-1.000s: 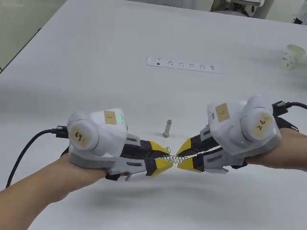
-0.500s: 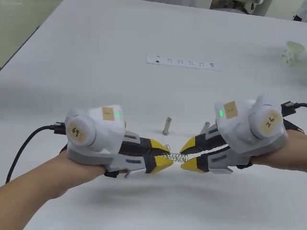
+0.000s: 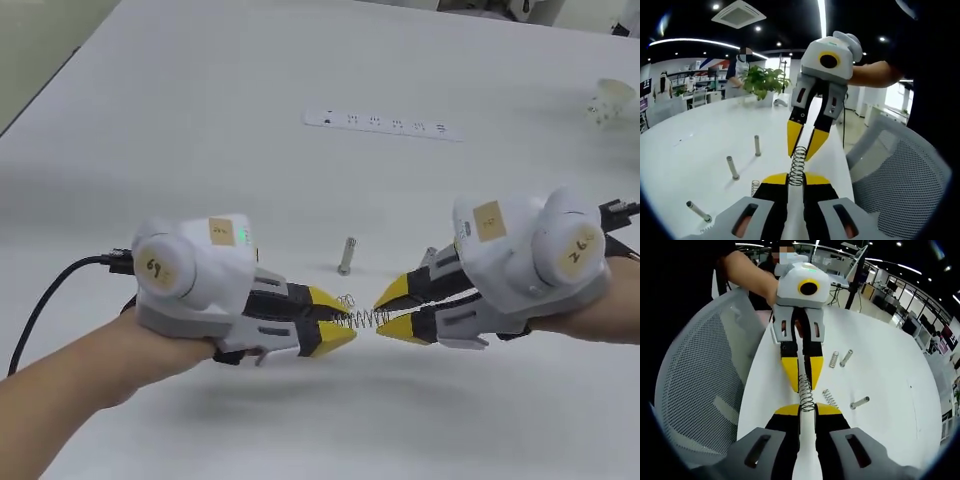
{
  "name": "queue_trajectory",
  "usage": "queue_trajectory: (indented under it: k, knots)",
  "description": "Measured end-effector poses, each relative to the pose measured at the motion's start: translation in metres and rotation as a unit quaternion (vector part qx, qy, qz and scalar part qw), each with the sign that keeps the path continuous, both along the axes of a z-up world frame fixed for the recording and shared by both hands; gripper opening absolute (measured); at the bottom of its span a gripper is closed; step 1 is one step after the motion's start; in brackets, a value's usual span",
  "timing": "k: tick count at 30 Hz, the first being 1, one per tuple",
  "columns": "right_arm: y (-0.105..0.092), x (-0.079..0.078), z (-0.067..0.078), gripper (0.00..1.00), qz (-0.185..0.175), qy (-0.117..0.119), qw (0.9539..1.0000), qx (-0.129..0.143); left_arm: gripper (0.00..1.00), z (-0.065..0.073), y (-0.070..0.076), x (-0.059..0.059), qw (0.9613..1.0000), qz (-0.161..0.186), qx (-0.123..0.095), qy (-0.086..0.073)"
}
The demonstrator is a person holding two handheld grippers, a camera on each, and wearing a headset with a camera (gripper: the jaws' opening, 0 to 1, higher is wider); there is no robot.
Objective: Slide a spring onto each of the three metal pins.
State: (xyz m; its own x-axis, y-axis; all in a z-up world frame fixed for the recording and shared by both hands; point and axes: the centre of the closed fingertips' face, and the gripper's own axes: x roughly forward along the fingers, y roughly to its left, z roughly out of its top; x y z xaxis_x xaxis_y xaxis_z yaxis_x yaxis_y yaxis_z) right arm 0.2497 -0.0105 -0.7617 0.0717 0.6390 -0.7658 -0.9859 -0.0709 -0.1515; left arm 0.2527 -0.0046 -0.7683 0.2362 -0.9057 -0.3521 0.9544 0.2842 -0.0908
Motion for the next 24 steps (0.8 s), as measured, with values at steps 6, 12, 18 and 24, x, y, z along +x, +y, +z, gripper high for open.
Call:
queue_trajectory:
  k: [6,12,18,24]
  knots:
    - [0.006,-0.002,0.006,0.08,0.003,-0.002,0.9999,0.013,0.03,0.000,0.003,0.002,1.0000,0.005,0.000,0.000]
    - [0.014,-0.005,0.015,0.08,0.002,0.008,0.9992,0.039,0.03,-0.002,0.004,0.001,1.0000,0.004,0.001,0.001]
    - [0.024,-0.007,0.023,0.08,0.000,0.017,0.9978,0.065,0.02,-0.002,0.002,0.000,1.0000,0.003,0.000,0.000]
    - [0.033,-0.010,0.028,0.08,-0.002,0.023,0.9956,0.091,0.02,-0.001,0.001,-0.001,1.0000,0.003,0.000,-0.001]
